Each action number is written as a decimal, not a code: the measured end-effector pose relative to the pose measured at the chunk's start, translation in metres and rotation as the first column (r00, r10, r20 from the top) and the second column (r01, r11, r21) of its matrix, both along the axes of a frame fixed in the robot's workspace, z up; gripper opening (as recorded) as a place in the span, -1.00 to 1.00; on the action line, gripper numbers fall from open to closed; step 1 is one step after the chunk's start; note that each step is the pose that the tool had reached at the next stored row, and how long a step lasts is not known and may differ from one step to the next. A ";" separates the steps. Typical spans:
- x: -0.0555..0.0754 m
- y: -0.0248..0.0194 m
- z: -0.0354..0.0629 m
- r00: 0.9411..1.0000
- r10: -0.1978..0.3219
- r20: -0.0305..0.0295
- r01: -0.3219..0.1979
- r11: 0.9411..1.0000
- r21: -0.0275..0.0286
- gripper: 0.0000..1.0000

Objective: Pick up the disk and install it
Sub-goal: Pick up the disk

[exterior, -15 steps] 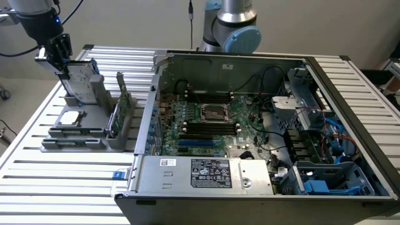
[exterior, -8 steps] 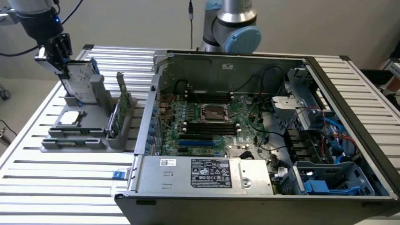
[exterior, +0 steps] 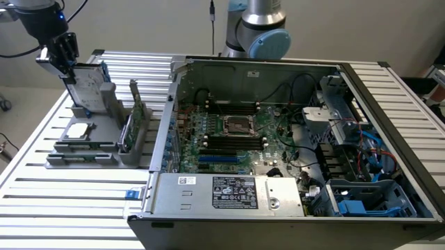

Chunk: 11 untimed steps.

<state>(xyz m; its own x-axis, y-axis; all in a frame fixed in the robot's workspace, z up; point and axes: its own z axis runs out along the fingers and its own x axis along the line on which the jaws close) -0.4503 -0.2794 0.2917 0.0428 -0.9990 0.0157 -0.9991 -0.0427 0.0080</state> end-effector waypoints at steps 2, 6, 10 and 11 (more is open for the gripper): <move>0.000 0.0003 0.0014 1.000 0.000 0.000 0.000 1.000 0.000 -0.34; 0.000 0.0010 0.0025 1.000 0.000 0.001 0.000 1.000 -0.001 -0.35; 0.000 0.0016 0.0048 1.000 0.000 0.001 0.000 1.000 -0.001 -0.35; 0.000 0.0018 0.0054 1.000 0.000 0.002 0.000 1.000 -0.001 -0.35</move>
<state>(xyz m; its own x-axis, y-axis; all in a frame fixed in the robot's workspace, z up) -0.4503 -0.2775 0.2971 0.0428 -0.9989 0.0169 -0.9991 -0.0427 0.0061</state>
